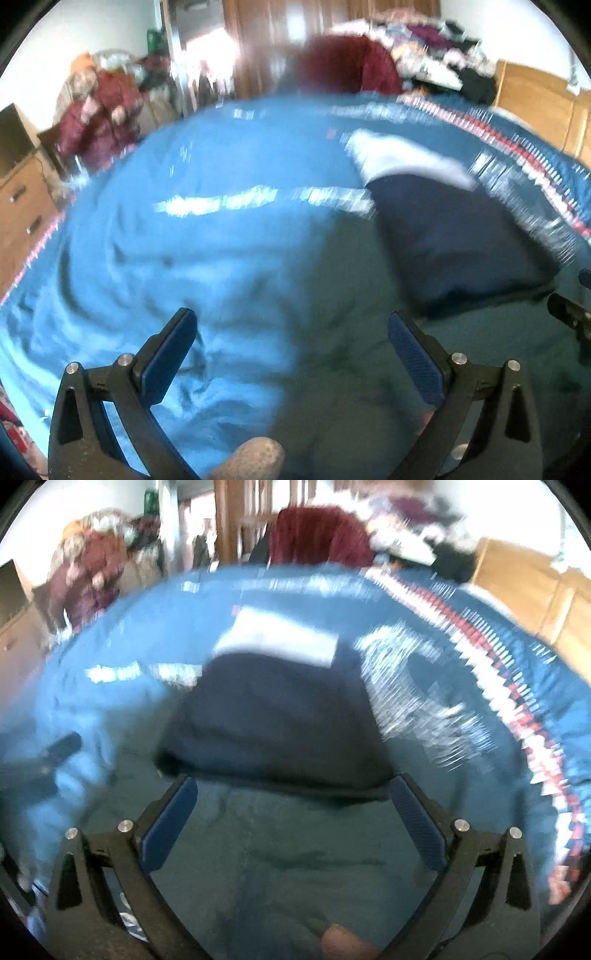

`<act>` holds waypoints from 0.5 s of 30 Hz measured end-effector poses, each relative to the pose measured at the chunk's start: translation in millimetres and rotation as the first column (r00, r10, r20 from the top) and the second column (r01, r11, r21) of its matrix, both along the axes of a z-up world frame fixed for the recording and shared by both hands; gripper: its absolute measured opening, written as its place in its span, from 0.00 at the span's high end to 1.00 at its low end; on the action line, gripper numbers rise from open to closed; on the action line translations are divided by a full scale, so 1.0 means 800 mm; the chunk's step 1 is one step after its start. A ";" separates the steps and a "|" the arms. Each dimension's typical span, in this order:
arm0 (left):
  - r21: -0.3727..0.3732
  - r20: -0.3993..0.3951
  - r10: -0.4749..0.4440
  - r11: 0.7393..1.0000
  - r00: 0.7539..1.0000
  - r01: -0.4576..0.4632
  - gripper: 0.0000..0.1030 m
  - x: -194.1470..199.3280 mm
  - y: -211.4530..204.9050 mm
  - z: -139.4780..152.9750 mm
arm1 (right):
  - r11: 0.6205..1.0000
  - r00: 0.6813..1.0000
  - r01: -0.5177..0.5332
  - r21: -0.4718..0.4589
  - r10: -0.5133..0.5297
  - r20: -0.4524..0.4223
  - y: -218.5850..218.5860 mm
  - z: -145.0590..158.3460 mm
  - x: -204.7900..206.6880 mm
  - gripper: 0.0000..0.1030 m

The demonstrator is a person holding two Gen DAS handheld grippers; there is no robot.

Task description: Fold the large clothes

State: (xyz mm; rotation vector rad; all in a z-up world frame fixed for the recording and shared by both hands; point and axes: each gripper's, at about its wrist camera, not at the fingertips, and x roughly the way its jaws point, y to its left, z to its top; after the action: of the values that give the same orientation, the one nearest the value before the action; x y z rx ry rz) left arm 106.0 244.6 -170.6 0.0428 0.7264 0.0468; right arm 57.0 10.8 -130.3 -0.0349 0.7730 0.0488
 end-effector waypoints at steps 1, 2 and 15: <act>-0.008 0.027 -0.003 1.000 1.000 0.003 0.00 -0.009 -0.011 0.019 | 1.000 0.999 0.016 0.004 -0.016 0.029 -0.004 0.021 -0.010 0.00; -0.012 0.044 -0.007 1.000 0.999 0.007 0.00 -0.015 -0.019 0.033 | 0.999 0.998 0.032 0.012 -0.032 0.053 -0.009 0.042 -0.020 0.00; -0.056 0.191 -0.096 0.992 0.977 0.109 0.00 -0.103 -0.094 0.174 | 0.994 0.983 0.078 0.072 -0.089 0.159 -0.026 0.151 -0.092 0.00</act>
State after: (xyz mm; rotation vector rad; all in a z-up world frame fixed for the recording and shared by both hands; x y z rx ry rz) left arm 23.6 169.8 -31.5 0.0126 0.5352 -0.0713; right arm -16.7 -10.0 -9.4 0.0553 0.6092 -0.0082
